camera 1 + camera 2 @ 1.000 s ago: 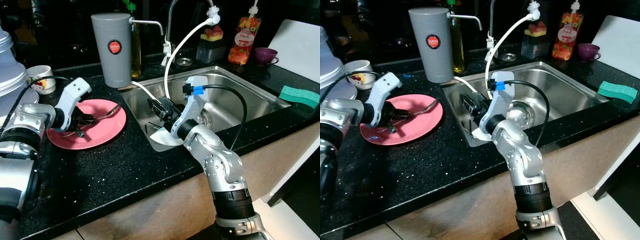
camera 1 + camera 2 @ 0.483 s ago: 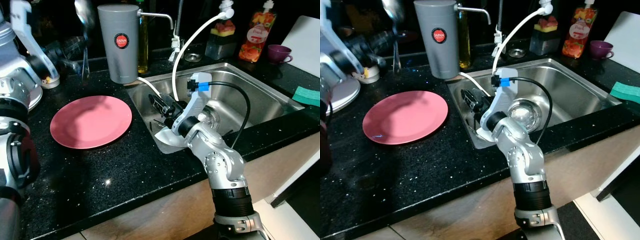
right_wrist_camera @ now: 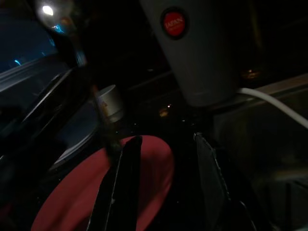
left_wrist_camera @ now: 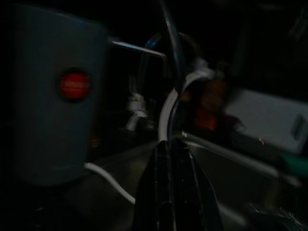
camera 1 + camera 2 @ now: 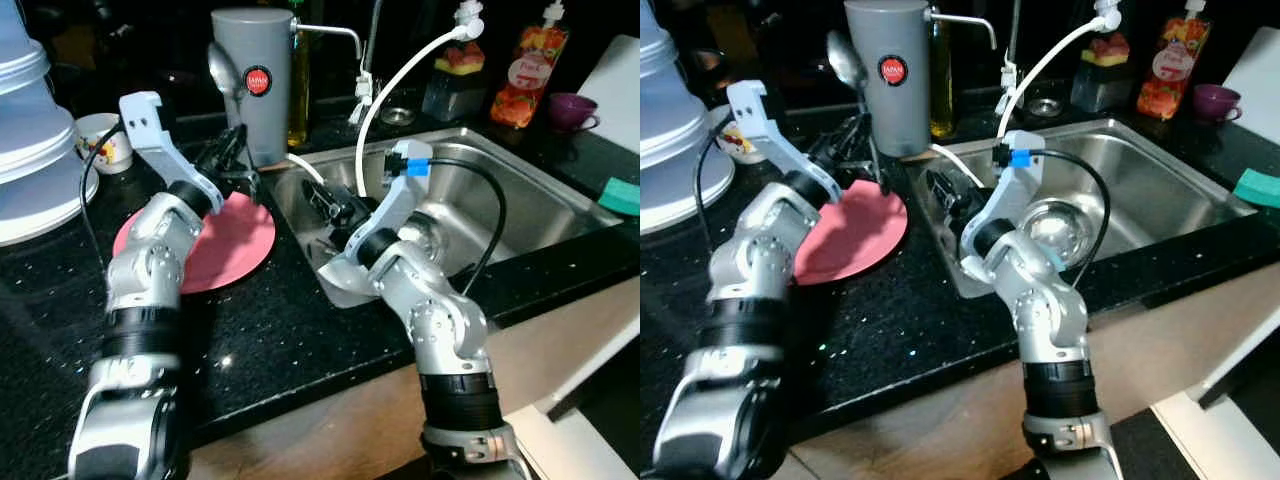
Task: Kitchen organization
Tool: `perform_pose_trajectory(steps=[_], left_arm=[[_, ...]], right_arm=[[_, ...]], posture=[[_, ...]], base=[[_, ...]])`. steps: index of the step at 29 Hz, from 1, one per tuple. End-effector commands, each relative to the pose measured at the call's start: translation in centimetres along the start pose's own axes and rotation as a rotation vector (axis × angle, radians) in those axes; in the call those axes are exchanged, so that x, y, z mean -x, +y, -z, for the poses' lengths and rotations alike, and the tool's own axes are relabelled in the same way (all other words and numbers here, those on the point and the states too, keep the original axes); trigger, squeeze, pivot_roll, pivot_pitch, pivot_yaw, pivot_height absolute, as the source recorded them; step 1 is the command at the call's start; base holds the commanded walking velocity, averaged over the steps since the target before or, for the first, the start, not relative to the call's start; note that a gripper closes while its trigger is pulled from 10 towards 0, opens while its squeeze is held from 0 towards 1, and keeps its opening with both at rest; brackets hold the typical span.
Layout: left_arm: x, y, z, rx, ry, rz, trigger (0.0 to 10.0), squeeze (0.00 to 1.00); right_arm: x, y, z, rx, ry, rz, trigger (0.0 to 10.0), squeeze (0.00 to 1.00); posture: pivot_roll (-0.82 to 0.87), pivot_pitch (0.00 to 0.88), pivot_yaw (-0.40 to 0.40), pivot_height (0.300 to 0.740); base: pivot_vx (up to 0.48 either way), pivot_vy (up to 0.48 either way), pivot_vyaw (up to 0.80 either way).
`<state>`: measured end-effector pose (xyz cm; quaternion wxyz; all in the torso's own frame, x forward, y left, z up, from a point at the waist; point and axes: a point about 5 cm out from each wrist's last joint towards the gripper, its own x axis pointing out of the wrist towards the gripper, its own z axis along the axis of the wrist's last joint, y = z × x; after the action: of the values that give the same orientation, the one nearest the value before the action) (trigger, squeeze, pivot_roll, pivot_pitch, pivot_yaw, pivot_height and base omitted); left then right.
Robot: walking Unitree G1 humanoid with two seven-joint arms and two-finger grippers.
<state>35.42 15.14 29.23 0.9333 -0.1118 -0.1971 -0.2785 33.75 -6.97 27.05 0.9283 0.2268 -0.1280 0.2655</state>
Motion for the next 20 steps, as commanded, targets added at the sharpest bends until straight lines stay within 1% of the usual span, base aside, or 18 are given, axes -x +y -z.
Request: perform_pose_trajectory(steps=[1,2,3,7,9,11,12,14,16,17,19,20], left_arm=[[0.6,-0.4,-0.2,-0.014,0.023,0.024,0.0,0.0],[1.2,-0.4,-0.7,-0.017,0.031,0.045,0.0,0.0],[2.2,-0.7,-1.3,0.007,0.049,0.07,0.0,0.0],[2.8,-1.0,-1.6,0.021,0.067,0.094,0.0,0.0],[3.3,-1.5,-1.6,0.019,0.09,0.124,0.0,0.0],[3.9,-2.3,-1.4,0.054,0.107,0.179,0.0,0.0],[3.9,-2.3,-1.4,0.054,0.107,0.179,0.0,0.0],[4.3,-3.0,-1.2,0.096,0.117,0.228,0.0,0.0],[4.6,-3.4,-1.0,0.146,0.123,0.246,0.0,0.0],[4.7,-3.5,-1.0,0.164,0.126,0.247,0.0,0.0],[4.7,-3.6,-1.0,0.181,0.127,0.249,0.0,0.0],[4.8,-3.6,-0.9,0.195,0.127,0.242,0.0,0.0]], right_arm=[[0.1,0.0,-0.1,-0.019,-0.01,0.004,10.0,0.0],[0.1,0.0,-0.1,-0.031,-0.012,0.004,10.0,0.0],[0.1,0.1,-0.1,-0.053,-0.016,-0.001,10.0,1.0],[0.0,0.3,-0.2,-0.067,-0.02,-0.012,10.0,1.0],[0.0,0.6,-0.2,-0.076,-0.024,-0.024,10.0,1.0],[-0.1,1.1,-0.4,-0.09,-0.032,-0.046,10.0,1.0],[-0.1,1.1,-0.4,-0.09,-0.032,-0.046,10.0,1.0],[-0.3,2.0,-0.8,-0.106,-0.045,-0.087,10.0,1.0],[-0.5,2.9,-1.2,-0.13,-0.052,-0.123,10.0,1.0],[-0.5,3.1,-1.2,-0.14,-0.054,-0.133,10.0,0.92],[-0.5,3.3,-1.3,-0.152,-0.056,-0.144,10.0,0.92],[-0.5,3.6,-1.6,-0.179,-0.065,-0.165,10.0,0.0]], posture=[[-0.04,0.049,0.026,0.74],[-0.04,0.049,0.026,0.74],[-0.04,0.04,0.021,0.74],[-0.04,0.04,0.021,0.74],[-0.03,0.034,0.021,0.74],[-0.03,0.029,0.022,0.74],[-0.03,0.029,0.022,0.74],[-0.03,0.028,0.025,0.74],[-0.03,0.029,0.025,0.74],[-0.03,0.029,0.025,0.74],[-0.03,0.03,0.025,0.74],[-0.03,0.033,0.026,0.74]], base=[[0.0,0.0,0.0],[0.0,0.0,0.0],[0.0,0.0,0.0],[0.0,0.0,0.0],[0.0,0.0,0.0],[0.0,0.0,0.0],[0.0,0.0,0.0],[0.0,0.0,0.0],[0.0,0.0,0.0],[0.0,0.0,0.0],[0.0,0.0,0.0],[0.0,0.0,0.0]])
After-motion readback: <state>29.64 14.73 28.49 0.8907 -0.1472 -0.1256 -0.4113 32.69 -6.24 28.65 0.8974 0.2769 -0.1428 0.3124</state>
